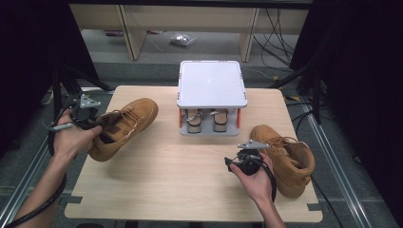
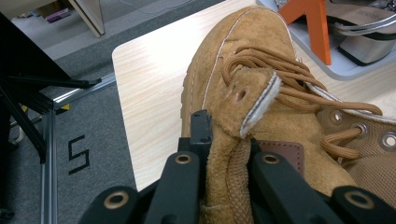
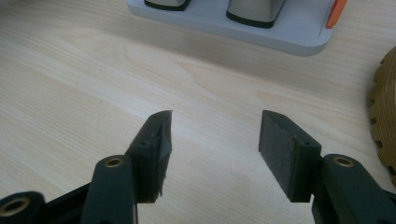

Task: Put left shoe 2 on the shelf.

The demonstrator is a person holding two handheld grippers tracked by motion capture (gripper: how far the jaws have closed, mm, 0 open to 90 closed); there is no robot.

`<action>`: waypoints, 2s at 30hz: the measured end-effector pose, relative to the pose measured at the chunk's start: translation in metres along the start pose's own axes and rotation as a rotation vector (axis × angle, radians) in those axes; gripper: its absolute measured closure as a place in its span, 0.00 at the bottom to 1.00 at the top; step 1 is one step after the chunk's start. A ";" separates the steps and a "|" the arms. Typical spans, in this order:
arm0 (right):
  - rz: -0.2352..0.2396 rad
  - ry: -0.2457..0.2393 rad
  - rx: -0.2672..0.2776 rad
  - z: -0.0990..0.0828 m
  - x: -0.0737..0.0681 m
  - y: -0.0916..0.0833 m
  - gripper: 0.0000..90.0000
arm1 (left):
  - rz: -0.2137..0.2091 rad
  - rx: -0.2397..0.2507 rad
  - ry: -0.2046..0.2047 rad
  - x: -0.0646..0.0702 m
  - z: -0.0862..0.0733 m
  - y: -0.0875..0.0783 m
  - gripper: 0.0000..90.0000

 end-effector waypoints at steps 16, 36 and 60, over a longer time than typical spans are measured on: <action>-0.002 0.005 -0.007 -0.001 -0.001 0.000 0.50 | 0.001 0.021 0.002 0.003 0.019 0.003 0.93; 0.008 -0.022 0.010 -0.001 -0.001 0.003 0.50 | 0.004 0.054 -0.018 0.004 0.042 0.008 0.93; 0.013 0.000 -0.013 -0.004 -0.004 0.003 0.50 | 0.036 0.099 -0.042 0.003 0.069 0.009 0.93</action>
Point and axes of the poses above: each handheld gripper's, and its own axes: y roughly forward along the jaws, z roughly out of its top, x roughly to its right, the point moved 8 cm from there along y, roughly forward along the jaws, and after that the axes turned 3 degrees about y, right-handed, at the moved point
